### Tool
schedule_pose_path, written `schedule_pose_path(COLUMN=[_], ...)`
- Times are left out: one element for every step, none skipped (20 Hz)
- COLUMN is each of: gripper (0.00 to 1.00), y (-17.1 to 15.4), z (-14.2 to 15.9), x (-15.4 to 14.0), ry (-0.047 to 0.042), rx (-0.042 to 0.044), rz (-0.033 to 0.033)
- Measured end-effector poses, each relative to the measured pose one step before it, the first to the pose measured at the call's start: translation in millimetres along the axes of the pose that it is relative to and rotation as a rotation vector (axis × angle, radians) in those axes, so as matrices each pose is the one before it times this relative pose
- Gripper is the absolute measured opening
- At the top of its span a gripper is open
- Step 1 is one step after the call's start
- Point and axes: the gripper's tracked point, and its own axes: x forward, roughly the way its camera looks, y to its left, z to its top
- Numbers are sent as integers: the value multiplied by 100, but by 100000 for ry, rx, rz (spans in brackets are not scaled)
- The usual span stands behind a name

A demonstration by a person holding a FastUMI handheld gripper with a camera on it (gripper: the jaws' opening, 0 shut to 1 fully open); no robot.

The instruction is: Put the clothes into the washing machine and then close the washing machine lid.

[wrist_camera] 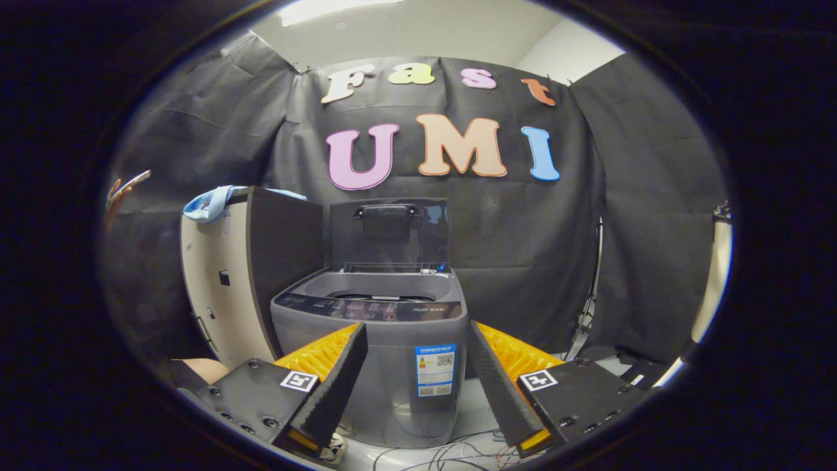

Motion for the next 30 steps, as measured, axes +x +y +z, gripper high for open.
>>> schedule_pose_path(gripper=[96, 96, 96, 96, 96, 96, 96, 96, 96, 96, 96, 96, 96, 96, 96, 96, 96, 96, 96, 96, 96, 96, 96, 96, 96, 96, 96, 96, 96, 97], y=[-29, 31, 579, 1026, 1253, 1477, 1586, 1962, 2130, 2256, 2169, 2215, 2414, 2306, 2166, 2065, 1866, 1639, 1522, 1171, 952, 1143, 1247, 1039, 884, 829, 688, 485, 503, 274], z=[45, 226, 668, 1088, 1321, 1561, 1632, 1891, 2075, 2187, 2190, 1806, 1752, 1376, 1438, 1217, 1033, 588, 452, -74, -237, -272, -187, -547, -587, -478, -616, -701, -728, -617], x=[109, 95, 193, 657, 723, 756, 1062, 972, 1042, 1538, 1440, 1637, 1750, 1649, 1744, 1925, 1769, 2196, 1834, 1784, 1707, 1530, 1506, 1484, 1203, 1106, 968, 863, 720, 609], ry=[-135, -284, -744, -1243, -1425, -936, -815, -953, -1405, -1959, -1644, -512, -248, -106, -125, -66, 320, 776, 1340, 2263, 2121, 2317, 1926, 1880, 2523, 2699, 2564, 2769, 2626, 2544], rx=[189, 1066, 1808, 1709, 820, 66, -505, -440, -502, -682, -432, -131, 298, 191, -158, -437, -595, -175, -126, -166, -519, -827, -1056, -1135, -1411, -1053, -750, -371, 10, 155], rz=[-974, -1436, -270, 157, 917, 1331, 1903, 2450, 3317, 3522, 3579, 4074, 3981, 4293, 3987, 3276, 2739, 2189, 1613, 719, -43, 520, 1390, 1139, 614, 280, 264, 77, 0, -443])
